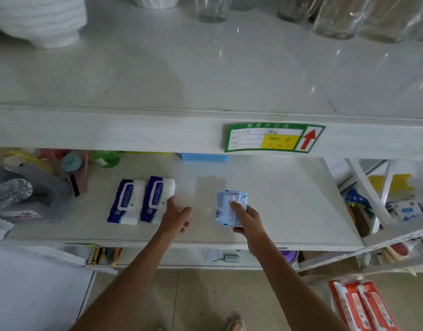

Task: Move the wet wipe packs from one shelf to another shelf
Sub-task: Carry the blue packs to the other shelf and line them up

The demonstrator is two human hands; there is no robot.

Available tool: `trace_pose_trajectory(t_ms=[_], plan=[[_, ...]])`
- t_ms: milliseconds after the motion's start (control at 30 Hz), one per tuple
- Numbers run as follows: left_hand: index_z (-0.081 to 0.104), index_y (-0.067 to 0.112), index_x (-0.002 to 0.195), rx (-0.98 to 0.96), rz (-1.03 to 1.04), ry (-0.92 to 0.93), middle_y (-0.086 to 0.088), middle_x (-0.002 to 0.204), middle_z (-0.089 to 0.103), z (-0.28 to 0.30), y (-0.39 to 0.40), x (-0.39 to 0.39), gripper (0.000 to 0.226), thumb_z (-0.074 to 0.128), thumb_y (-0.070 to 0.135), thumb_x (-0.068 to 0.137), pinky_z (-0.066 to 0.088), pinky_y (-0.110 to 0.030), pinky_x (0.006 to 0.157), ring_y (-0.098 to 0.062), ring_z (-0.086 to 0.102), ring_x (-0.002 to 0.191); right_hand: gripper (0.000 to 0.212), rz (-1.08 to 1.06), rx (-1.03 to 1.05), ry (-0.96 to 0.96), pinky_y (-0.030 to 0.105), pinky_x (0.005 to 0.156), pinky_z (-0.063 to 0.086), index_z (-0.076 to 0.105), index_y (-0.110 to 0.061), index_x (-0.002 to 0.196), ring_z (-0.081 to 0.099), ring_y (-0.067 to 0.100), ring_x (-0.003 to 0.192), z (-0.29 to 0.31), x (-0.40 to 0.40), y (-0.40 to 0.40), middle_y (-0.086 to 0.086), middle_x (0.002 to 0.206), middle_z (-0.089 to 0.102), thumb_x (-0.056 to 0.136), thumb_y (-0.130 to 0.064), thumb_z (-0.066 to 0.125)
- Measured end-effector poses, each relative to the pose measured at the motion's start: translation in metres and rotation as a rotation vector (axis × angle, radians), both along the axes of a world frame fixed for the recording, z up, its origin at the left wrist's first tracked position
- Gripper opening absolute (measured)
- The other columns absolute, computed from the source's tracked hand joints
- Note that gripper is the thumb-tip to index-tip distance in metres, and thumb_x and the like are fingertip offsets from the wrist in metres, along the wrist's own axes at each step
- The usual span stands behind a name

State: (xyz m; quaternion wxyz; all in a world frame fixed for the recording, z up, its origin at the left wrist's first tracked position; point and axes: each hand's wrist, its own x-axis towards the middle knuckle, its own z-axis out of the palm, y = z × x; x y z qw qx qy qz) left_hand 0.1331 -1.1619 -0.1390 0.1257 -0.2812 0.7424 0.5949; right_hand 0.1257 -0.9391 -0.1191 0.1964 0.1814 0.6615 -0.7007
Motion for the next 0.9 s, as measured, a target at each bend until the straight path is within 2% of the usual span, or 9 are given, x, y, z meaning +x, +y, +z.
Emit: trace_pose_trajectory(t_ms=[100,267,400,500,567,633,733,800,900], plan=[[0.020,0.024,0.157,0.015,0.057,0.023,-0.013,0.110,0.069,-0.002,-0.007,-0.004,0.073,0.060,0.019,0.096,0.050,-0.028,0.053,-0.017,0.065,0.068,0.028,0.028,0.019,0.009,0.031,0.069,0.053,0.070,-0.017,0.116,0.069,0.020,0.086,-0.001,-0.002,0.003,0.007,0.097,0.075,0.097,-0.038,0.065],[0.024,0.024,0.154,0.064,0.173,0.027,-0.017,0.119,0.069,0.000,-0.006,-0.008,0.071,0.061,0.017,0.094,0.048,-0.027,0.052,-0.018,0.065,0.067,0.026,0.105,0.017,0.003,0.032,0.072,0.054,0.070,-0.019,0.114,0.068,0.019,0.086,-0.007,-0.003,0.003,0.004,0.096,0.075,0.097,-0.039,0.065],[0.034,0.021,0.148,0.158,0.276,0.003,-0.017,0.115,0.071,0.002,0.005,-0.006,0.058,0.059,0.016,0.096,0.049,-0.030,0.056,-0.023,0.066,0.074,0.029,0.124,0.027,-0.012,0.030,0.069,0.054,0.069,-0.017,0.116,0.068,0.019,0.086,-0.012,-0.006,-0.020,0.005,0.098,0.074,0.097,-0.038,0.065],[0.055,0.010,0.133,0.179,0.203,0.031,-0.019,0.109,0.074,0.005,0.016,-0.003,0.034,0.051,0.025,0.103,0.049,-0.026,0.054,-0.024,0.067,0.078,0.028,0.166,0.054,-0.019,0.030,0.069,0.055,0.070,-0.015,0.115,0.069,0.020,0.086,-0.016,-0.010,-0.050,0.006,0.097,0.075,0.097,-0.037,0.066],[0.064,0.009,0.123,0.165,0.139,0.060,-0.016,0.107,0.073,0.006,0.017,-0.002,0.036,0.048,0.037,0.105,0.050,-0.020,0.050,-0.023,0.068,0.083,0.029,0.170,0.092,-0.012,0.031,0.067,0.056,0.071,-0.014,0.113,0.070,0.023,0.086,-0.018,-0.015,-0.068,0.009,0.098,0.076,0.095,-0.036,0.069],[0.063,0.012,0.119,0.133,0.095,0.106,-0.009,0.101,0.071,0.004,0.013,-0.002,0.036,0.053,0.043,0.103,0.051,-0.017,0.049,-0.019,0.069,0.082,0.024,0.151,0.098,0.006,0.031,0.067,0.056,0.071,-0.016,0.105,0.071,0.022,0.084,-0.019,-0.022,-0.081,0.009,0.095,0.076,0.093,-0.037,0.071],[0.067,0.011,0.110,0.098,0.085,0.137,-0.005,0.091,0.070,-0.005,0.002,-0.006,0.029,0.066,0.037,0.097,0.050,-0.016,0.050,-0.017,0.067,0.076,0.021,0.119,0.098,0.036,0.032,0.067,0.056,0.071,-0.022,0.095,0.071,0.019,0.078,-0.016,-0.030,-0.089,0.006,0.089,0.075,0.097,-0.042,0.064],[0.067,0.013,0.105,0.116,0.078,0.140,-0.005,0.092,0.070,-0.009,-0.003,-0.012,0.023,0.068,0.035,0.096,0.053,-0.021,0.057,-0.020,0.068,0.080,0.028,0.093,0.086,0.016,0.031,0.064,0.054,0.070,-0.022,0.093,0.070,0.018,0.075,-0.014,-0.031,-0.088,0.003,0.084,0.073,0.104,-0.042,0.052],[0.065,0.008,0.113,0.165,0.117,0.109,-0.006,0.098,0.070,-0.008,-0.005,-0.023,0.027,0.068,0.030,0.097,0.058,-0.027,0.065,-0.022,0.069,0.086,0.028,0.015,0.099,-0.030,0.030,0.063,0.053,0.066,-0.017,0.101,0.067,0.018,0.075,-0.016,-0.036,-0.074,0.003,0.086,0.071,0.107,-0.036,0.047]])
